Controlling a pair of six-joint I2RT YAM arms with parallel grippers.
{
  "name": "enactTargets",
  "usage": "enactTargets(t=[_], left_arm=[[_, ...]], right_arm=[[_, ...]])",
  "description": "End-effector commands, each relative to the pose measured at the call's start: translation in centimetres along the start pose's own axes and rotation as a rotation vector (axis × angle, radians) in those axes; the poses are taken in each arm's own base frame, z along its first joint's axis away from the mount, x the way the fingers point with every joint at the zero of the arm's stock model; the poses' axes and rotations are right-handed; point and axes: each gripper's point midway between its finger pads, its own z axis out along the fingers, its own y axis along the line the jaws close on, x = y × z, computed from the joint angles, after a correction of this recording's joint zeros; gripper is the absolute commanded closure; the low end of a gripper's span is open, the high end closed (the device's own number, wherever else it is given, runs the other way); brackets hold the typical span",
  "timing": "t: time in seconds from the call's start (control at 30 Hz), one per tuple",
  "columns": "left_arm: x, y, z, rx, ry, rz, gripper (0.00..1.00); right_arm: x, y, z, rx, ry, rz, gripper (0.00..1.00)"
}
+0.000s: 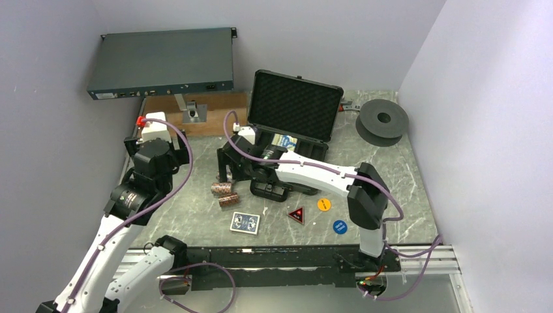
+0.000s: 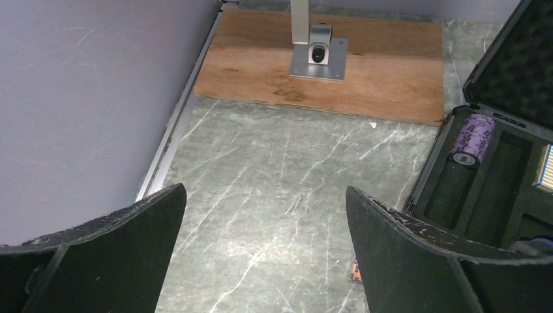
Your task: Pack up texas hold em set
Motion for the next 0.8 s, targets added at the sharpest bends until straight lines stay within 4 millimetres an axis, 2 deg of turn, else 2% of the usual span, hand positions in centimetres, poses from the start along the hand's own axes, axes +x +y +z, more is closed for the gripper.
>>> enactTargets(t=[0.0,0.13,0.2,0.37,0.77], left_arm=[[-0.7,0.2,-0.2,-0.007,-0.012,-0.013,0.01],[-0.5,0.8,-0.4,-0.03,-0.007,-0.014,0.01],[-0.1,0.5,-0.2,-0.012,-0.028,-0.024,0.01],[0.9,0.5,-0.2,-0.012,0.008,-0.021,0.01],[0.8,1.1,-0.6,-0.023,-0.014,-0.033,0.01]], right_arm=[[-0.4,1.8,-0.2,0.0,-0.016,-0.016,0.0],[1.0,2.5,0.6,0.012,0.011,-0.057,0.0],[1.5,2.5,1.1,0.021,0.026,-0.071,0.0],[2.3,3.0,1.9,0.019,0.048,-0.093,0.0],[4.1,2.6,4.0,0.088,0.084,-0.104,0.01]])
